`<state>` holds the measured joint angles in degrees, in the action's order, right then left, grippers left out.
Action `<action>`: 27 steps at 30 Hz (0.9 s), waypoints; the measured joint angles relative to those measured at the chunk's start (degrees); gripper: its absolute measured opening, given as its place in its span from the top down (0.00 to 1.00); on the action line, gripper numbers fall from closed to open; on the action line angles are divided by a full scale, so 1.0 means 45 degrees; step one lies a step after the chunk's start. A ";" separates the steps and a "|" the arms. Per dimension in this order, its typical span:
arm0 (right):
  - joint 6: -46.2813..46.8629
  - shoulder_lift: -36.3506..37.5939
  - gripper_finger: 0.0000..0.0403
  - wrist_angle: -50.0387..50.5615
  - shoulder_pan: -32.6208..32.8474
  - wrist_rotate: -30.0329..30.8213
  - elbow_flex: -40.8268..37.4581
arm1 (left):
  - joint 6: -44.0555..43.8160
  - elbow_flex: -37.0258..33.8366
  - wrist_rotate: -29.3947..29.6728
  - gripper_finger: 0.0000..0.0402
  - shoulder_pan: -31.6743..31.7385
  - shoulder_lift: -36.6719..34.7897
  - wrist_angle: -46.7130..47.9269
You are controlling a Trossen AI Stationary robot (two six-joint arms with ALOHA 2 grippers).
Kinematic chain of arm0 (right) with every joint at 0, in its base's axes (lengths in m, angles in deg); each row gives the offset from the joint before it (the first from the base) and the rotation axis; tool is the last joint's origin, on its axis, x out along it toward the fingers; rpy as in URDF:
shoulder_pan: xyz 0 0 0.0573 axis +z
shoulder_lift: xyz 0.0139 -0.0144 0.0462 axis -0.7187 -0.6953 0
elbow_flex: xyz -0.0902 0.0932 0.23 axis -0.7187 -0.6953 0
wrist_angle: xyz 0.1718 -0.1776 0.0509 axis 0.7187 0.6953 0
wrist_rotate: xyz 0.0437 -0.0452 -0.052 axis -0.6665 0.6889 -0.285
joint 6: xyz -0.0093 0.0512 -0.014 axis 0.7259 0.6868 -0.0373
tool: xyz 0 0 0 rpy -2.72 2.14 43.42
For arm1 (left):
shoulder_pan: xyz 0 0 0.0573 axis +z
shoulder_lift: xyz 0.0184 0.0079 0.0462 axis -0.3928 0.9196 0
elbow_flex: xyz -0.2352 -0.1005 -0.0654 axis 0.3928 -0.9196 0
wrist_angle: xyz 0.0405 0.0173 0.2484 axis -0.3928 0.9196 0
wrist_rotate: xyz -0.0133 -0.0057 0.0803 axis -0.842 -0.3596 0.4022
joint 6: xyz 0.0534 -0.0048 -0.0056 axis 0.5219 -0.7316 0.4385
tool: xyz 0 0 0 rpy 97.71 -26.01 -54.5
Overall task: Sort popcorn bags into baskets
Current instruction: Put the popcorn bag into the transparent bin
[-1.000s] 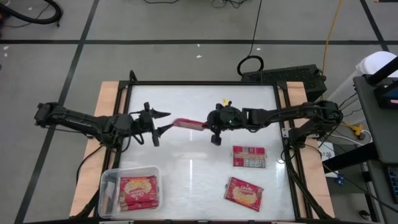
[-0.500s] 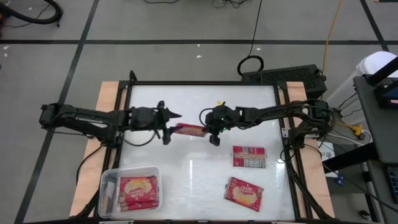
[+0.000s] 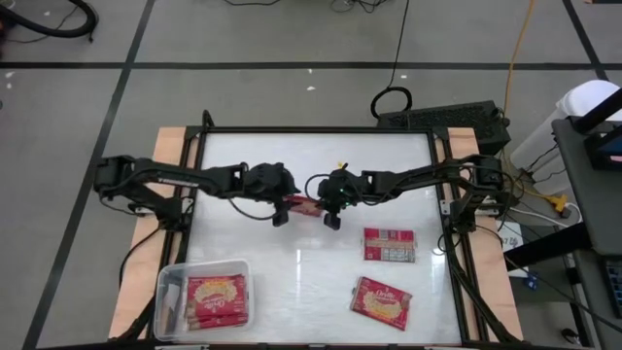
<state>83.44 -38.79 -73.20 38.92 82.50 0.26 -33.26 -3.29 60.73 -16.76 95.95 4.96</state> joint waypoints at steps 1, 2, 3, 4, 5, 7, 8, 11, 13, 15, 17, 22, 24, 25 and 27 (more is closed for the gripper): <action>-0.0101 0.0007 0.95 0.0030 0.0000 0.0150 -0.0007 | -0.0003 0.0013 -0.0197 0.57 0.0101 0.0119 0.0090; -0.0237 0.0015 0.95 0.0008 0.0002 0.0199 -0.0007 | -0.0003 0.0013 -0.0377 0.58 0.0185 0.0221 0.0204; -0.0368 0.0012 0.95 -0.0012 0.0003 0.0203 -0.0007 | -0.0003 0.0013 -0.0525 0.58 0.0256 0.0323 0.0150; -0.0456 0.0009 0.95 -0.0016 0.0000 0.0207 -0.0007 | 0.0001 0.0018 -0.0568 0.59 0.0307 0.0418 0.0176; -0.0514 0.0005 0.95 -0.0016 0.0000 0.0212 -0.0007 | 0.0010 0.0018 -0.0578 0.59 0.0354 0.0481 0.0326; -0.0672 0.0010 0.95 -0.0043 0.0000 0.0221 -0.0007 | 0.0040 0.0013 -0.0580 0.60 0.0398 0.0501 0.0562; -0.0754 0.0005 0.95 -0.0059 0.0000 0.0217 -0.0010 | 0.0076 0.0015 -0.0579 0.61 0.0404 0.0496 0.0604; -0.0824 0.0005 0.95 -0.0110 0.0000 0.0217 -0.0012 | 0.0176 0.0013 -0.0576 0.66 0.0404 0.0496 0.0901; -0.0834 0.0005 0.95 -0.0161 0.0001 0.0217 -0.0012 | 0.0263 0.0013 -0.0572 0.70 0.0433 0.0496 0.1020; -0.0929 0.0005 0.95 -0.0305 0.0005 0.0217 -0.0012 | 0.0314 0.0013 -0.0566 0.73 0.0464 0.0562 0.1028; -0.1083 0.0005 0.95 -0.0460 0.0000 0.0221 -0.0014 | 0.0265 0.0013 -0.0566 0.73 0.0526 0.0608 0.1080; -0.1109 0.0005 0.95 -0.0871 0.0005 0.0190 -0.0017 | 0.0417 0.0013 -0.0517 0.71 0.0544 0.0593 0.1192; -0.1109 0.0005 0.95 -0.0872 0.0005 0.0183 -0.0017 | 0.0589 0.0008 -0.0348 0.72 0.0544 0.0593 0.1196; -0.1110 0.0005 0.95 -0.0866 0.0005 0.0183 -0.0021 | 0.0688 0.0008 -0.0285 0.74 0.0544 0.0593 0.1204; -0.1112 0.0005 0.95 -0.0871 0.0005 0.0187 -0.0021 | 0.0876 0.0008 -0.0289 0.81 0.0530 0.0593 0.1262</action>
<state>78.44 -38.77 -77.12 38.94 83.34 0.16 -29.32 -3.25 59.43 -14.37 98.62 10.64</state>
